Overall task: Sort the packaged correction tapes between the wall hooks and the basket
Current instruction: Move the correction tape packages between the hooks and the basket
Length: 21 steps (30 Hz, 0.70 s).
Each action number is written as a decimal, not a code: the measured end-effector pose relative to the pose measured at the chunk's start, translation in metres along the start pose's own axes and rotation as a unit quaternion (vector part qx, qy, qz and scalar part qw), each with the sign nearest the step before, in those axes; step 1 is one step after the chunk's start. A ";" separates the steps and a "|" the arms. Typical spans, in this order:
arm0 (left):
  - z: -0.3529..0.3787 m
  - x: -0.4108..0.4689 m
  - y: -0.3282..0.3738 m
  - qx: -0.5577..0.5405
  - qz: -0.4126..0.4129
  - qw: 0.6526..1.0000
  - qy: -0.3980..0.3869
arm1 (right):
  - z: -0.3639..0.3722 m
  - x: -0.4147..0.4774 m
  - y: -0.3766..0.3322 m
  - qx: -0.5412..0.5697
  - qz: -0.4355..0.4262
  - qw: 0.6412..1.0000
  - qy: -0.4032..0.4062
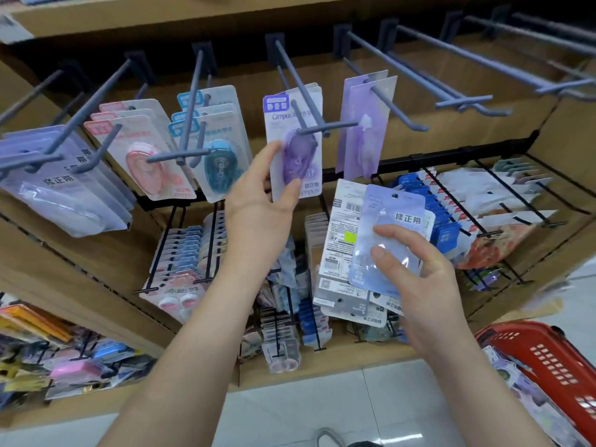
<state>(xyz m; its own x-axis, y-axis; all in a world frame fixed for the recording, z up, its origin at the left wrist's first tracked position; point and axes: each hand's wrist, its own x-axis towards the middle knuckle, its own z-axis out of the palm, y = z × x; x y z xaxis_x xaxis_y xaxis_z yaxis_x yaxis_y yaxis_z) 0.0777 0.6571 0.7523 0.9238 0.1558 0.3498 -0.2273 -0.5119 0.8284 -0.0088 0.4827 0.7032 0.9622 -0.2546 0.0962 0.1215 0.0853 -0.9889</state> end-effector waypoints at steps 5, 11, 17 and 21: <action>-0.005 -0.053 0.006 -0.038 -0.079 0.990 -0.111 | 0.000 0.001 0.000 -0.010 -0.032 0.999 -0.033; -0.005 -0.070 0.001 -0.168 -0.161 0.962 -0.142 | 0.009 -0.003 0.002 0.072 -0.006 0.996 -0.044; -0.013 -0.073 -0.010 -0.162 -0.163 0.968 -0.102 | 0.008 0.000 0.002 0.064 0.019 0.998 -0.007; -0.026 -0.078 -0.002 -0.128 -0.085 0.985 -0.078 | 0.003 0.002 0.003 0.040 0.046 0.998 -0.030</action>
<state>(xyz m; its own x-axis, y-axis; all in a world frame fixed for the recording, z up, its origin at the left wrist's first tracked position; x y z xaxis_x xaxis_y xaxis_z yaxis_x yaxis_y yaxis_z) -0.0018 0.6678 0.7346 0.9869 0.0786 0.1407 -0.1164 -0.2560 0.9597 -0.0056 0.4851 0.7013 0.9826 -0.1849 0.0145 0.0490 0.1833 -0.9818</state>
